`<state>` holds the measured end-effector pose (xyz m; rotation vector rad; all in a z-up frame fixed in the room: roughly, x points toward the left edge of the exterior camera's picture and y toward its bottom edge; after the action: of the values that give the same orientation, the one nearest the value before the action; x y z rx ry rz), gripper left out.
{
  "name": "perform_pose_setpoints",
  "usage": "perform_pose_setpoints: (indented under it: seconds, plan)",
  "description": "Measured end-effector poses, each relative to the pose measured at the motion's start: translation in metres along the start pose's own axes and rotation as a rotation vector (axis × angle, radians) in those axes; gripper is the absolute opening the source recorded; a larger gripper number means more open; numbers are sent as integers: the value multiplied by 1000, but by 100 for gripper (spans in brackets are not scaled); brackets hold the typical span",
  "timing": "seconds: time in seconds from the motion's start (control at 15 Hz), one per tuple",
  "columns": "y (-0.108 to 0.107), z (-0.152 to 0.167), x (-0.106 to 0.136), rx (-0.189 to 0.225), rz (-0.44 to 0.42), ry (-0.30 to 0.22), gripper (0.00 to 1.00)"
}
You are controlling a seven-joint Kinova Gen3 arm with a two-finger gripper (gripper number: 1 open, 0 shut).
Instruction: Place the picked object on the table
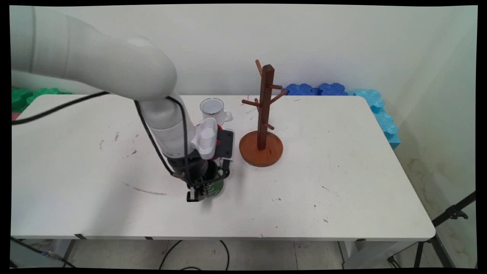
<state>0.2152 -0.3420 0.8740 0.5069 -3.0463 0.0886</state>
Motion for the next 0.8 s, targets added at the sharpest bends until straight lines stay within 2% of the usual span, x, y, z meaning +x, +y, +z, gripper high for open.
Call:
perform_pose_setpoints:
  seconds: [0.6, 0.67, 0.8]
  plan:
    - [-1, 23, 20, -10, -5, -31, 0]
    - [-1, 24, 21, -10, -5, -32, 100]
    - [-2, 26, 23, -10, -3, -32, 100]
